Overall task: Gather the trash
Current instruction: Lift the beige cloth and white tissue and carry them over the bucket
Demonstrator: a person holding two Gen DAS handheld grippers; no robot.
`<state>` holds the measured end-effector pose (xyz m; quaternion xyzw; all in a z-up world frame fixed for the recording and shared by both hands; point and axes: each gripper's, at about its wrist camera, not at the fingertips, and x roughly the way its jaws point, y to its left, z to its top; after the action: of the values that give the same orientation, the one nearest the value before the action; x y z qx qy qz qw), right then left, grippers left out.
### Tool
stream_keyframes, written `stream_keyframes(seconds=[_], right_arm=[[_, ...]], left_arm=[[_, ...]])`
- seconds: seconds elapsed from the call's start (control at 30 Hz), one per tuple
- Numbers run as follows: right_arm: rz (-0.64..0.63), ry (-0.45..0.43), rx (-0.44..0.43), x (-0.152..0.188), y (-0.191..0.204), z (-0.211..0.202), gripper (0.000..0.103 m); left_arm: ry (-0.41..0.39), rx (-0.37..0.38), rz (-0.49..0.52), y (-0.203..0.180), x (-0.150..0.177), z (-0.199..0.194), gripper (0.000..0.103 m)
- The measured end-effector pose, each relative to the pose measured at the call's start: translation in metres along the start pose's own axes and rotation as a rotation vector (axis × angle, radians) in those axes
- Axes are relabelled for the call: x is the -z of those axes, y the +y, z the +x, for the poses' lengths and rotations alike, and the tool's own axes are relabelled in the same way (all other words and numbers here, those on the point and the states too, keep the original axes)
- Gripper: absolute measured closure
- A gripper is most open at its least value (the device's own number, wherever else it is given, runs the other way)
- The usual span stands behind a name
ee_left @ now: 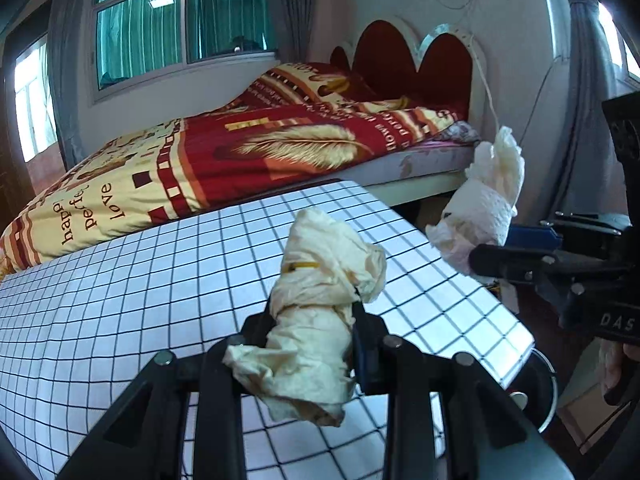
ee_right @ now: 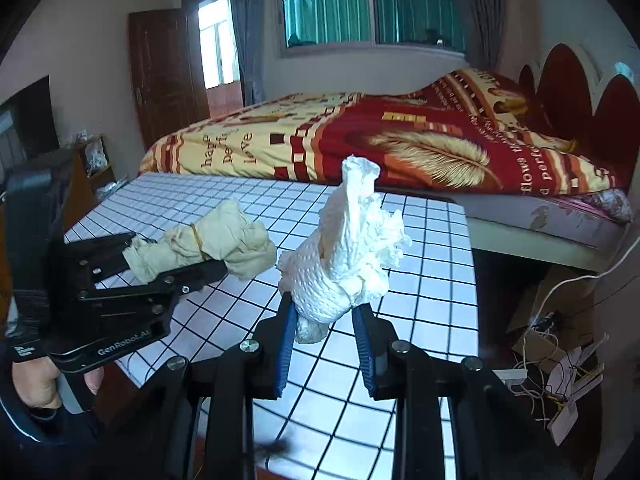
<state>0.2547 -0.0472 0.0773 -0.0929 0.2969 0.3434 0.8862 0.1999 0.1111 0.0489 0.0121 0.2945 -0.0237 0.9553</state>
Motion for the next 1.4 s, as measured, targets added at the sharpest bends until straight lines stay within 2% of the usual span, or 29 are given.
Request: stream_keyframes(seconds=[0.33,0.6,0.9,1.13,1.4], right_arm=[[0.045,-0.068,0.055,0.022,-0.024,-0.063,0.073],[0.097,-0.104,0.108,0.057,-0.043,-0.111,0.073],[0.118,-0.074,0.182,0.099,-0.063,-0.138,0.073],[0.184,-0.061,0.231,0.138,-0.085,-0.162,0.073],[0.255,0.002,0.287,0.192,-0.109,-0.174,0.073]], left_arm=[[-0.027,0.055,-0.001,-0.032,0.006,-0.022,0.072],[-0.034,0.111,0.013,-0.062,0.012,-0.034,0.072],[-0.014,0.198,0.042,-0.107,0.027,-0.034,0.072],[0.010,0.268,0.089,-0.149,0.039,-0.031,0.072],[0.050,0.336,0.139,-0.189,0.058,-0.023,0.072]])
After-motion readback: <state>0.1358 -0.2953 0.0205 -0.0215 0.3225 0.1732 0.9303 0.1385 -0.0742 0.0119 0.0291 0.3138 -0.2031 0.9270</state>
